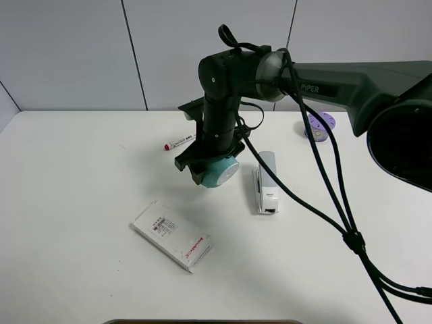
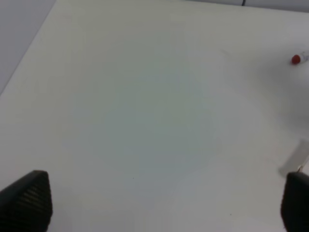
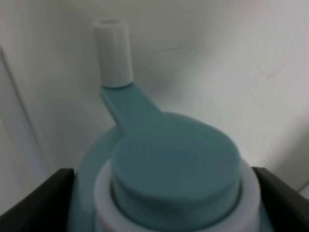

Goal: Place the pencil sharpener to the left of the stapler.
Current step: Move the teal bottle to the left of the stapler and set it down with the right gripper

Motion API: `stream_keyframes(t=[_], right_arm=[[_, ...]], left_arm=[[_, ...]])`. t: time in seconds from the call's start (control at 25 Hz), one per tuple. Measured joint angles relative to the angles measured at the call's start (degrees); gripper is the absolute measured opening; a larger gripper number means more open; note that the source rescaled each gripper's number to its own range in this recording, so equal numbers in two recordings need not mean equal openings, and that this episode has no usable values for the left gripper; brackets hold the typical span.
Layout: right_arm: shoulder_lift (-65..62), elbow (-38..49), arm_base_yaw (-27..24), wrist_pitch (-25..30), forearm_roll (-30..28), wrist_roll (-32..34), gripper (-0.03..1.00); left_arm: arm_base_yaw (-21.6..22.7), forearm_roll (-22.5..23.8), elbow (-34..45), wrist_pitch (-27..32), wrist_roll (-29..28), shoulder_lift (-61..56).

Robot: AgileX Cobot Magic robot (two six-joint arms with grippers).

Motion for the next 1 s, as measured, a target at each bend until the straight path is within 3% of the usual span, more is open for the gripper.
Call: stream_keyframes(t=[1.0], right_arm=[[7.6,-0.1,0.1,1.4,1.1,-0.8,0.01]], left_arm=[[0.0,0.0,0.0,0.0,0.0,0.0]])
